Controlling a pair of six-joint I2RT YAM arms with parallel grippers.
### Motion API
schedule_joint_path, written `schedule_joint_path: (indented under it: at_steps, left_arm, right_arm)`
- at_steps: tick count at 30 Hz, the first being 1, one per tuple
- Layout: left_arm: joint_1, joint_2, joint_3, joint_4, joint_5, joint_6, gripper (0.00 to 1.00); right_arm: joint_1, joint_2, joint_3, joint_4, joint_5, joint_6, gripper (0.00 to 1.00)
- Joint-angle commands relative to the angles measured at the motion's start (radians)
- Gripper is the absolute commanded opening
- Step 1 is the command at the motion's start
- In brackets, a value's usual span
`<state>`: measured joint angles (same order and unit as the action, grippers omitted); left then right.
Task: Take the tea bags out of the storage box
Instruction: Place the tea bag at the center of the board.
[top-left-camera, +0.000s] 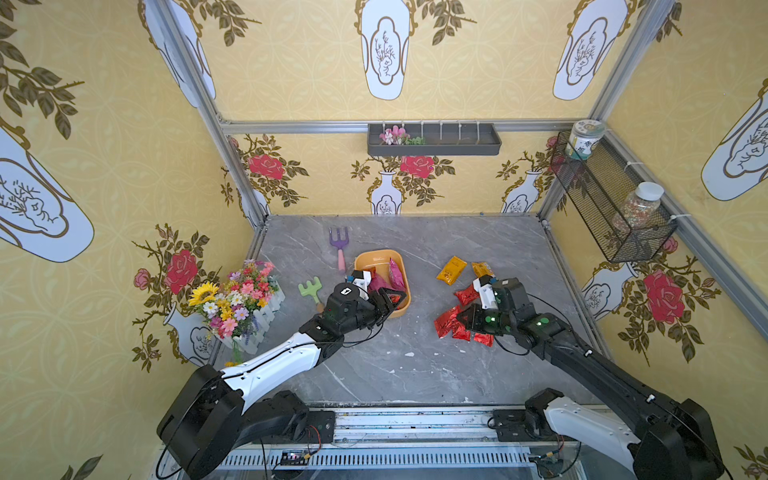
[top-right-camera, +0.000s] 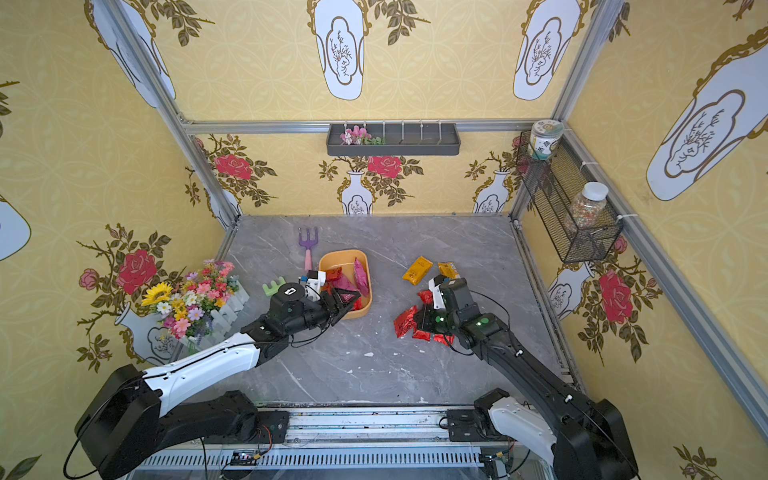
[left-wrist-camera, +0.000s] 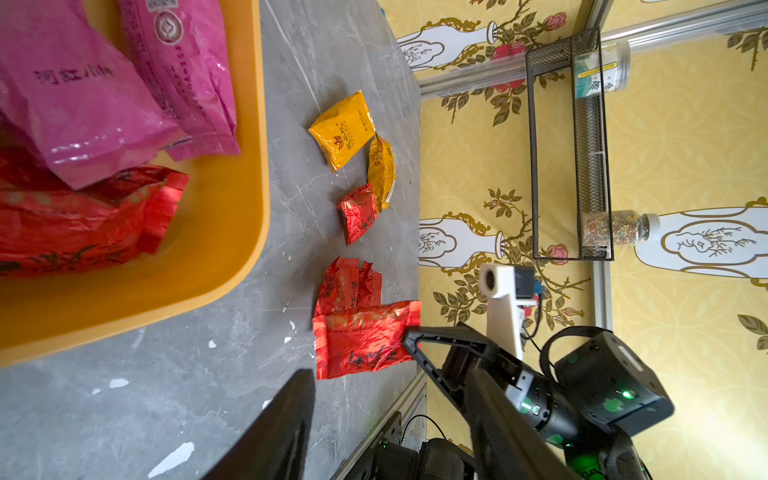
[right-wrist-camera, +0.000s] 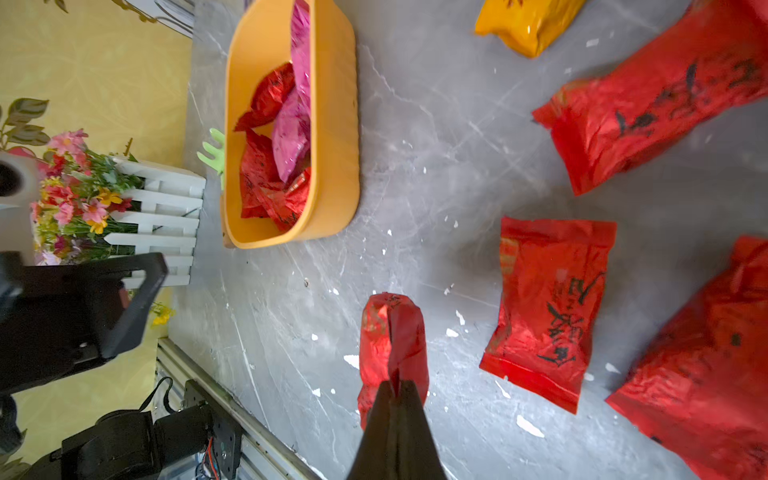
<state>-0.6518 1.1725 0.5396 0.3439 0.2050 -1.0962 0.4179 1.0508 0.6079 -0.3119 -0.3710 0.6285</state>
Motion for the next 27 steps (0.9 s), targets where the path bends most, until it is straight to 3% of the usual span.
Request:
schedule_joint_path:
  at_steps: [1,9,15,18,23,27]
  left_arm:
    - [0.006,-0.021,-0.024,-0.013,-0.019,0.011,0.64]
    - [0.022,-0.071,-0.050,-0.036,-0.028,0.010,0.64]
    - [0.048,-0.120,-0.056,-0.082,-0.038,0.023,0.64]
    - [0.073,-0.155,-0.061,-0.108,-0.038,0.031,0.65]
    - [0.130,-0.208,-0.070,-0.146,-0.017,0.040,0.65]
    - [0.168,-0.254,-0.070,-0.195,-0.012,0.056,0.66]
  right_arm:
    - [0.012,0.030,-0.031,0.101,-0.068,0.046,0.00]
    - [0.132,0.087,-0.068,0.186,0.008,0.102,0.00]
    - [0.152,0.114,-0.072,0.160,0.064,0.079,0.05]
    - [0.153,0.114,-0.064,0.129,0.076,0.061,0.14]
    - [0.156,0.077,-0.015,0.046,0.112,0.027,0.38]
    - [0.160,0.028,0.039,-0.037,0.162,0.003,0.45]
